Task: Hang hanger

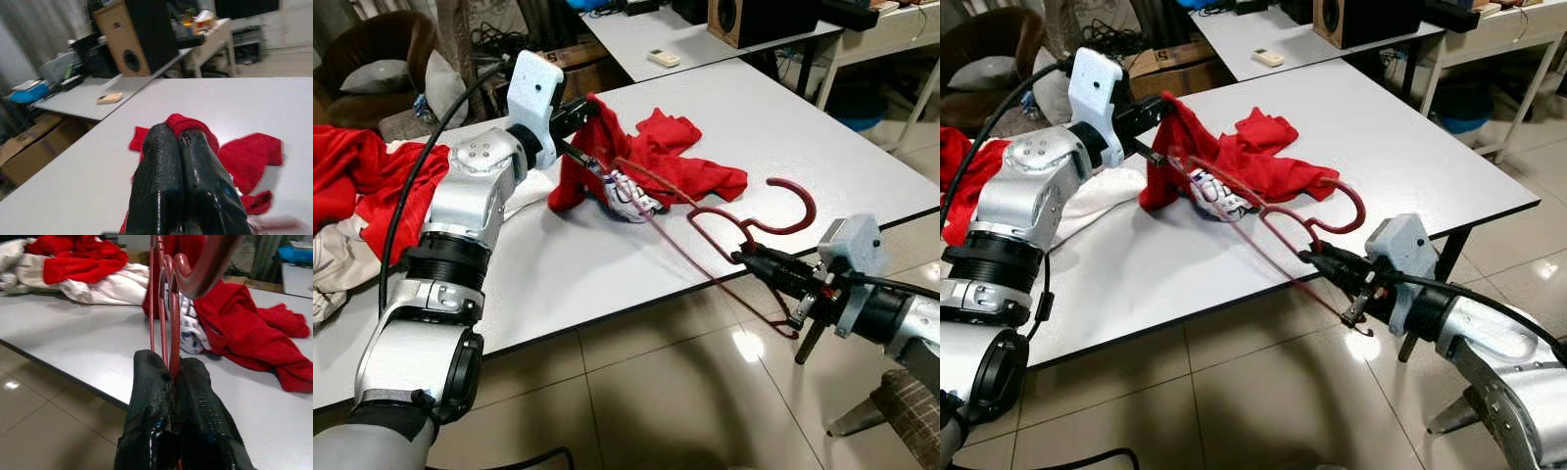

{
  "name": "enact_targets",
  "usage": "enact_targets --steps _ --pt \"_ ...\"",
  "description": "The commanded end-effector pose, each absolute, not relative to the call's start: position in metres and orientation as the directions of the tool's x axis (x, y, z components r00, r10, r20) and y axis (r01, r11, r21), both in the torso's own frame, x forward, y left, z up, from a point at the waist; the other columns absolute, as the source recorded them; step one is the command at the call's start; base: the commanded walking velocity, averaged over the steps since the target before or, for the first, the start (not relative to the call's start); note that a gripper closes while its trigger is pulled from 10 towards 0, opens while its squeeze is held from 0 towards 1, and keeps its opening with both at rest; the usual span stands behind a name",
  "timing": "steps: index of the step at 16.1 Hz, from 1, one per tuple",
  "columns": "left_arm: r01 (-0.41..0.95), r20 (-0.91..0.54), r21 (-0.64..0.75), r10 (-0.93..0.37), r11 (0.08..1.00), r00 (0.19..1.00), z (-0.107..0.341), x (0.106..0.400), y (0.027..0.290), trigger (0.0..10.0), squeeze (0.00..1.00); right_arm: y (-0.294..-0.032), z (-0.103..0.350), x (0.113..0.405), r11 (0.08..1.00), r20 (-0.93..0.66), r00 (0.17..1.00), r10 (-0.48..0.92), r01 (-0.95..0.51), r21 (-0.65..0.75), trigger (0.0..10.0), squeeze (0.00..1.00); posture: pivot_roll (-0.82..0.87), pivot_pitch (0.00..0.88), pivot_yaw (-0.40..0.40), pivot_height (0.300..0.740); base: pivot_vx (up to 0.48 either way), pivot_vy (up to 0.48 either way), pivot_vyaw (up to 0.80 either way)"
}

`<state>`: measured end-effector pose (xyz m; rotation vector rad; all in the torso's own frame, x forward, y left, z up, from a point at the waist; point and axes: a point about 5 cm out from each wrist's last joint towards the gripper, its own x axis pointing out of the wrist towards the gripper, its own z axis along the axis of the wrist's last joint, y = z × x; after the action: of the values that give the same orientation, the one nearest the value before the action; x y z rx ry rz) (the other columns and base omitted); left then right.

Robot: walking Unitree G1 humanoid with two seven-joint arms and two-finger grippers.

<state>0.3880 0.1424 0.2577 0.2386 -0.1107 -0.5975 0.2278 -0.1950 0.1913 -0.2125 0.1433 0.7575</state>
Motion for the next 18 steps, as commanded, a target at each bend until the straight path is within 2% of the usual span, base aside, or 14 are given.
enact_targets --steps 1,3,5,10,13,17,18 --pt "0.582 -0.004 0.293 -0.607 0.759 0.794 0.258 0.382 0.142 0.0 0.00 -0.192 0.191 0.232 0.713 -0.206 0.726 0.656 -0.686 -0.148 10.0 0.00 -0.20 0.000 0.181 0.740 0.000 0.000 0.00" --pt "0.634 -0.080 0.328 -0.648 0.700 0.757 0.247 0.372 0.137 0.0 0.00 -0.189 0.192 0.237 0.721 -0.195 0.735 0.649 -0.676 -0.152 10.0 0.00 -0.20 0.000 0.177 0.740 0.000 0.000 0.00" --pt "0.654 -0.168 0.354 -0.642 0.669 0.748 0.233 0.363 0.137 0.0 0.00 -0.194 0.188 0.247 0.762 -0.215 0.780 0.588 -0.623 -0.177 10.0 0.00 -0.19 0.000 0.166 0.740 0.000 0.000 0.00" --pt "0.599 -0.174 0.288 -0.574 0.747 0.800 0.220 0.357 0.144 0.0 0.00 -0.192 0.182 0.256 0.745 -0.263 0.780 0.567 -0.622 -0.239 10.0 0.00 -0.19 0.000 0.134 0.740 0.000 0.000 0.00" --pt "0.594 -0.169 0.276 -0.570 0.756 0.804 0.221 0.355 0.145 0.0 0.00 -0.190 0.181 0.260 0.736 -0.277 0.789 0.548 -0.613 -0.287 10.0 0.00 -0.19 0.000 0.130 0.740 0.000 0.000 0.00" --pt "0.532 -0.166 0.291 -0.506 0.795 0.846 0.224 0.356 0.159 0.0 0.00 -0.192 0.194 0.270 0.674 -0.251 0.845 0.473 -0.530 -0.515 10.0 0.00 -0.19 0.000 0.111 0.740 0.000 0.000 0.00" --pt "0.532 -0.166 0.291 -0.506 0.795 0.846 0.224 0.356 0.159 0.0 0.00 -0.192 0.194 0.270 0.674 -0.251 0.845 0.473 -0.530 -0.515 10.0 0.00 -0.19 0.000 0.111 0.740 0.000 0.000 0.00"
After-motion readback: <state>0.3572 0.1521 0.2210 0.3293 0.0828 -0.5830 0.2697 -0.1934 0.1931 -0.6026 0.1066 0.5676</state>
